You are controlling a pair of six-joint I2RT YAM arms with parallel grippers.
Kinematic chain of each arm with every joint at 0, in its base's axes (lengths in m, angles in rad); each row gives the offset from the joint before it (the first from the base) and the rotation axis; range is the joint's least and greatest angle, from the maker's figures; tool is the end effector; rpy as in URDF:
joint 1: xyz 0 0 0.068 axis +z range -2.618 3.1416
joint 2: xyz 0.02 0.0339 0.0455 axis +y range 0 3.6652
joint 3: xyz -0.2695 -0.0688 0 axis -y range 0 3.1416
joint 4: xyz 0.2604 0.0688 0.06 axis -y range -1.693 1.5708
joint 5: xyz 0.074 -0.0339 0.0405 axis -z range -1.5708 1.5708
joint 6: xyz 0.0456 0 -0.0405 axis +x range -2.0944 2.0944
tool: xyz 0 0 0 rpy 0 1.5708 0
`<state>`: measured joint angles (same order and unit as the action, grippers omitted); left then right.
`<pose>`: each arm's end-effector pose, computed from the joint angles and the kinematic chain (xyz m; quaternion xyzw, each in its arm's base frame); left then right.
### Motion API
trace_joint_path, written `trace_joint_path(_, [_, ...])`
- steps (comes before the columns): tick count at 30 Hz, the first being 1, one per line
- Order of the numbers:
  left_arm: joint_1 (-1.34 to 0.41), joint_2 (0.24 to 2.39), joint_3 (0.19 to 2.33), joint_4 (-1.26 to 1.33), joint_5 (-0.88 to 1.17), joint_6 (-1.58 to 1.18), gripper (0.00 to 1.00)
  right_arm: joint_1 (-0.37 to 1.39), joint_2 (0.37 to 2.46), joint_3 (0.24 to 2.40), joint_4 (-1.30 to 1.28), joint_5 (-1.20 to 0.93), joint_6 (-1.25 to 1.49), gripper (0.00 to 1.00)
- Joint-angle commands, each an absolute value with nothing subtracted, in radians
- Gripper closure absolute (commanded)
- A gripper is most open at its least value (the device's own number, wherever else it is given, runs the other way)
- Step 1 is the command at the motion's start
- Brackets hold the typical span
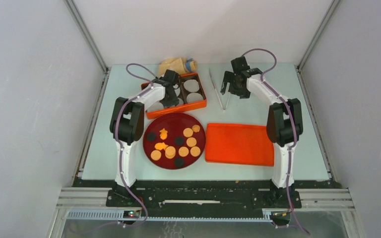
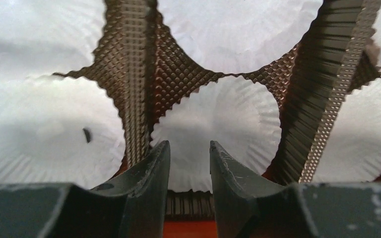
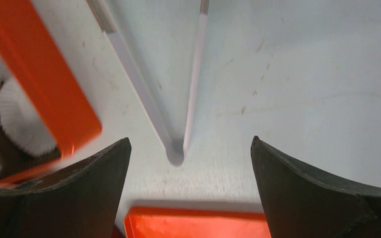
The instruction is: Pack the cookies
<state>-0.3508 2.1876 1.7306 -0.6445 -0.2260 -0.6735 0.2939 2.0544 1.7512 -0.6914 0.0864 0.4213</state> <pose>0.4633 -0.1587 0.1666 -0.1811 0.9496 -0.0176 0.2551 0.4575 0.1344 0.2315 0.0732 0.9552 0.0606 0.2804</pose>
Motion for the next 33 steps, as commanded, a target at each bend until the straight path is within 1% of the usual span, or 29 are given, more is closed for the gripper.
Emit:
trace_joint_path(1, [-0.383,2.106,1.567,-0.658,-0.181,-0.687,0.60,0.290,2.192,1.925,-0.816,0.134,0.394,0.00])
trace_joint_path(5, [-0.406,2.047,1.462,-0.618,-0.178,-0.687,0.60,0.299,2.280,2.023,-0.879,0.160,0.374,0.00])
trace_joint_path(10, [-0.408,2.004,1.435,-0.607,-0.177,-0.672,0.60,0.308,2.338,2.091,-0.948,0.126,0.335,0.00])
trace_joint_path(15, [-0.419,1.919,1.450,-0.581,-0.193,-0.651,0.59,0.336,2.267,2.022,-0.903,0.249,0.378,0.00])
trace_joint_path(19, [-0.439,1.858,1.491,-0.586,-0.244,-0.638,0.58,0.334,2.214,1.987,-0.863,0.283,0.409,0.00])
trace_joint_path(21, [-0.456,1.823,1.493,-0.584,-0.287,-0.634,0.58,0.333,2.221,1.999,-0.852,0.254,0.398,0.00])
trace_joint_path(28, [-0.527,1.644,1.377,-0.550,-0.402,-0.625,0.57,0.347,2.303,2.117,-0.902,0.211,0.348,0.00])
trace_joint_path(33, [-0.534,1.556,1.262,-0.523,-0.406,-0.629,0.57,0.335,2.446,2.318,-1.035,0.139,0.308,0.00])
